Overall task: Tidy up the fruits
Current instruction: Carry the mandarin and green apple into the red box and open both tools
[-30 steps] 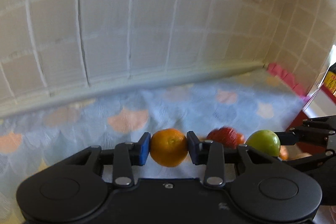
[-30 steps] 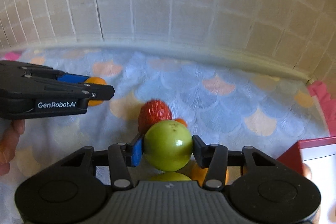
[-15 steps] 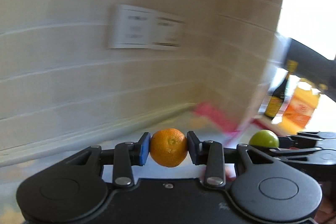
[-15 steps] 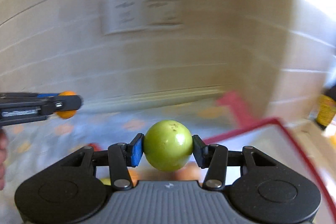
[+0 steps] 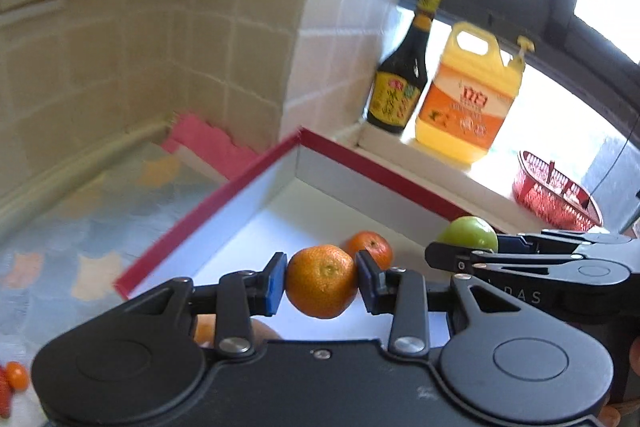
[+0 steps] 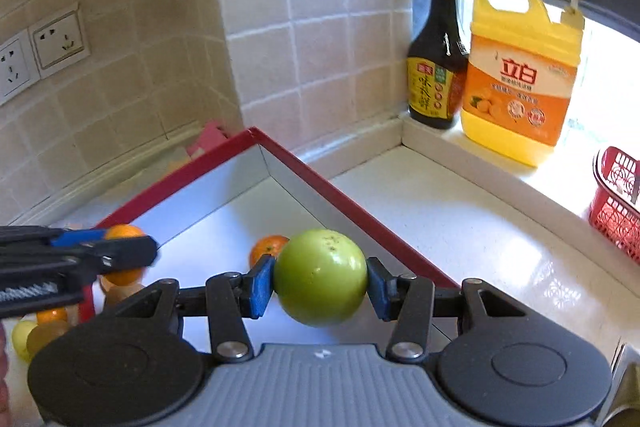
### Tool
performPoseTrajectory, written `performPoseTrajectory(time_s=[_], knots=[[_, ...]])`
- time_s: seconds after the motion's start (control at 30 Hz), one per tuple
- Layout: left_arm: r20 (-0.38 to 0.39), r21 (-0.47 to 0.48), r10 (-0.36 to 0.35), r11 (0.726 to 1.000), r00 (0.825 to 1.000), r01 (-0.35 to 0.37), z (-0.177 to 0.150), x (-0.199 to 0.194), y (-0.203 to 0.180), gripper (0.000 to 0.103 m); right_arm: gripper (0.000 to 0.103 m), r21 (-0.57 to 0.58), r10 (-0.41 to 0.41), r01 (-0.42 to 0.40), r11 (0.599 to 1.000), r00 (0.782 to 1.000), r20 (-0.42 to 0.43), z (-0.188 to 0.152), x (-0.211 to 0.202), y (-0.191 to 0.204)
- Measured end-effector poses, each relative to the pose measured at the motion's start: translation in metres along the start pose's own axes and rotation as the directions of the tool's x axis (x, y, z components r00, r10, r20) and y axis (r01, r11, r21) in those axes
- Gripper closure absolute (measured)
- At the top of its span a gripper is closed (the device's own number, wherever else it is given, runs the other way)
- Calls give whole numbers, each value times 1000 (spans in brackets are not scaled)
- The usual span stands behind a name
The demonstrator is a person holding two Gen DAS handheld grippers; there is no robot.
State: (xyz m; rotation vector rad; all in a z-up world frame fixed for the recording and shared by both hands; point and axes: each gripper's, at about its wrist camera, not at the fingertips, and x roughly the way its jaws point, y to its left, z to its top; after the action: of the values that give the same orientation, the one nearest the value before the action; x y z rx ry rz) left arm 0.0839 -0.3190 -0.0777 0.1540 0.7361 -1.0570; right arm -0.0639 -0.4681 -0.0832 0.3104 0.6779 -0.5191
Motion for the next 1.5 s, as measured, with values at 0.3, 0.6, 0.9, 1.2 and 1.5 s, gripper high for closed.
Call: performPoseTrajectory(time_s=[0.3, 0.6, 0.9, 1.2, 1.5], knots=[[-40, 30, -3, 1000, 999, 4, -10, 15, -4, 58, 52, -3, 5, -5, 1000, 999, -35, -7, 10, 5], [-66, 32, -6, 999, 998, 8, -13, 26, -9, 58, 52, -9, -18, 18, 1000, 999, -50, -8, 15, 10], [-91, 37, -16, 999, 996, 19, -16, 33, -11, 58, 52, 5, -23, 23, 1000, 997, -73, -8, 21, 8], [-109, 30, -14, 999, 994, 17, -16, 36, -10, 55, 52, 10, -23, 24, 1000, 995, -98, -6, 26, 7], [-63, 9, -30, 999, 998, 31, -13, 15, -6, 32, 49, -16, -52, 52, 999, 997, -57, -1, 16, 14]])
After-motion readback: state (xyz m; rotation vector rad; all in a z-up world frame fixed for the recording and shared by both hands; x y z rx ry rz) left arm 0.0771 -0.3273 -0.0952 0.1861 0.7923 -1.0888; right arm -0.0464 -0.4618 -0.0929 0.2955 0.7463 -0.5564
